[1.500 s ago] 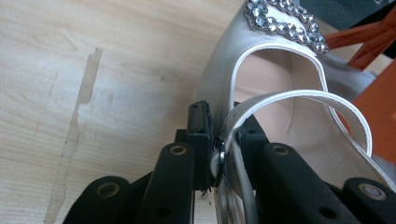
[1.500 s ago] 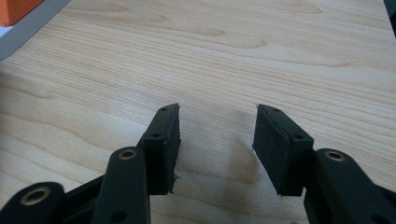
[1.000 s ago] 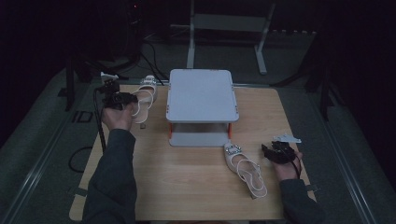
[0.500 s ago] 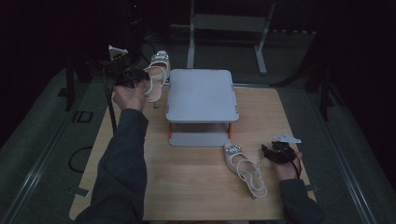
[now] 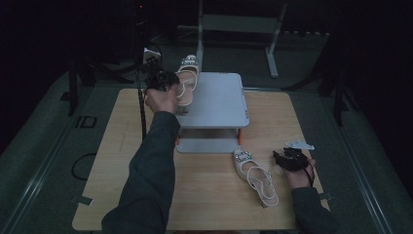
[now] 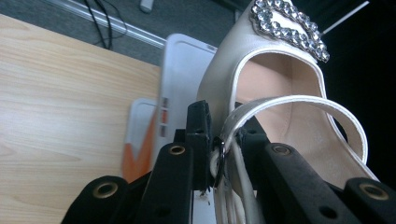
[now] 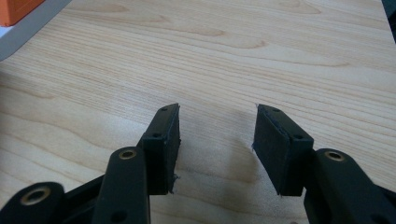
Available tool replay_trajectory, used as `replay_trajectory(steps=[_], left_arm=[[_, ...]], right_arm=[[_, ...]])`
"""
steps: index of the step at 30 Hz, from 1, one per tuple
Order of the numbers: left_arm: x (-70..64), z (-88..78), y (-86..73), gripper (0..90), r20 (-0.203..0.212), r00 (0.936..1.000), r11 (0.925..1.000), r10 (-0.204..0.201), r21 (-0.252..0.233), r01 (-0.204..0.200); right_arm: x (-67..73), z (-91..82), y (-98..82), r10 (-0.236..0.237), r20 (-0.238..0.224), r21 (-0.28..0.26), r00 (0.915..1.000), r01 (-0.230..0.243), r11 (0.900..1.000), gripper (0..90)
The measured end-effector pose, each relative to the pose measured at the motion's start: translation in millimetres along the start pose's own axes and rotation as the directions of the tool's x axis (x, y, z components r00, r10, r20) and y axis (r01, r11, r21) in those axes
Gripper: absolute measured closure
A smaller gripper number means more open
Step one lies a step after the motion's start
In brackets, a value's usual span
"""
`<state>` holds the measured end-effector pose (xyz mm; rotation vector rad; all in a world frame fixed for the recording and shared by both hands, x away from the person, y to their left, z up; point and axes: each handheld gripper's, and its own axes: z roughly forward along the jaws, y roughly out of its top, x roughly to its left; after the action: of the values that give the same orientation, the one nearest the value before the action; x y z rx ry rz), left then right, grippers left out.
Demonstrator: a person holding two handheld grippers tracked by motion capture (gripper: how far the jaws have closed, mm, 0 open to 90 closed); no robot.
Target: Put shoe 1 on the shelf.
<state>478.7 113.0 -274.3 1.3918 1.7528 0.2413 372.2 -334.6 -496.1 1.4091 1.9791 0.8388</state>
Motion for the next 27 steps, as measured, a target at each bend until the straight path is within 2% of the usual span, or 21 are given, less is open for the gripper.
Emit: replay_trajectory(steps=[5, 11, 15, 19, 24, 27], left_arm=[[-7.8, 9.7, -3.8, 79.8, 0.012, 0.9998, 0.9998, -0.012, 0.016, 0.012], [-12.2, 19.3, -7.3, 79.6, -0.003, 0.9998, 0.9995, -0.021, 0.023, 0.021], [-14.0, 24.6, -8.4, 79.6, -0.031, 0.9991, 0.9990, -0.029, 0.032, 0.030], [-16.3, 31.6, -10.4, 79.6, -0.093, 0.9951, 0.9987, -0.033, 0.036, 0.037], [-16.6, 37.8, -12.0, 79.4, -0.108, 0.9932, 0.9979, -0.043, 0.043, 0.048], [-18.6, 39.9, -12.5, 79.3, -0.116, 0.9925, 0.9982, -0.036, 0.044, 0.041]], right_arm=[[0.4, 0.1, 0.2, -0.004, -0.001, -0.001, 1.0000, 0.004, 1.000, 50.5], [0.0, 0.0, 0.2, 0.001, -0.003, -0.002, 1.0000, -0.001, 1.000, 50.5], [-0.1, 0.4, 0.2, 0.001, -0.003, -0.001, 1.0000, -0.001, 1.000, 50.5], [0.9, 0.2, 0.5, -0.001, -0.005, -0.003, 1.0000, 0.001, 1.000, 50.5], [0.4, 0.4, 0.4, 0.000, -0.004, -0.002, 1.0000, 0.000, 1.000, 50.5], [0.6, 0.6, 0.5, 0.000, -0.005, -0.003, 1.0000, 0.000, 1.000, 50.5]])
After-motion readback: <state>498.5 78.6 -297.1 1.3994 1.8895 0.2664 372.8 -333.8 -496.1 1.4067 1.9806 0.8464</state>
